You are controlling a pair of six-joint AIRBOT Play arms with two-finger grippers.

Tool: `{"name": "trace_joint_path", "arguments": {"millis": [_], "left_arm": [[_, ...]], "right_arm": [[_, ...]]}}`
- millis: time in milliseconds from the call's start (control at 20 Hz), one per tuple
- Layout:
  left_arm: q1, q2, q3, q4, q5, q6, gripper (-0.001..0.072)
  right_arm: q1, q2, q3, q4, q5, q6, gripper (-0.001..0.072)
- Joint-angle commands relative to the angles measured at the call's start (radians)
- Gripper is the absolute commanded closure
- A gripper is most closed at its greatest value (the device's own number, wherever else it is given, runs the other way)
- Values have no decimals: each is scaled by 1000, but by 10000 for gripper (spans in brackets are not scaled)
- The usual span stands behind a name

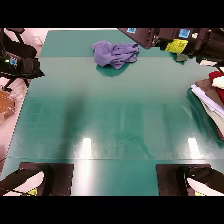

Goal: Fold the shirts.

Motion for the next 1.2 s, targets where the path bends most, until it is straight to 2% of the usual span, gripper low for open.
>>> {"name": "trace_joint_path", "arguments": {"millis": [0,350,450,500,700,950,1000,1150], "left_arm": [[1,0,0,0,0,0,686],[1,0,0,0,0,2,686],[1,0,3,26,55,184,687],[1,0,3,27,97,212,687],[1,0,3,23,207,211,687],[1,0,3,23,237,211,686],[1,0,3,15,301,209,687],[1,0,3,-117,461,83,687]], "right_arm": [[1,2,0,1,0,-1,691],[1,2,0,1,0,-1,691],[1,2,0,1,0,-1,691],[1,2,0,0,0,-1,691],[1,2,0,0,-1,-1,691],[1,2,0,0,0,-1,691],[1,2,0,0,0,-1,691],[1,0,0,0,0,-1,690]]}}
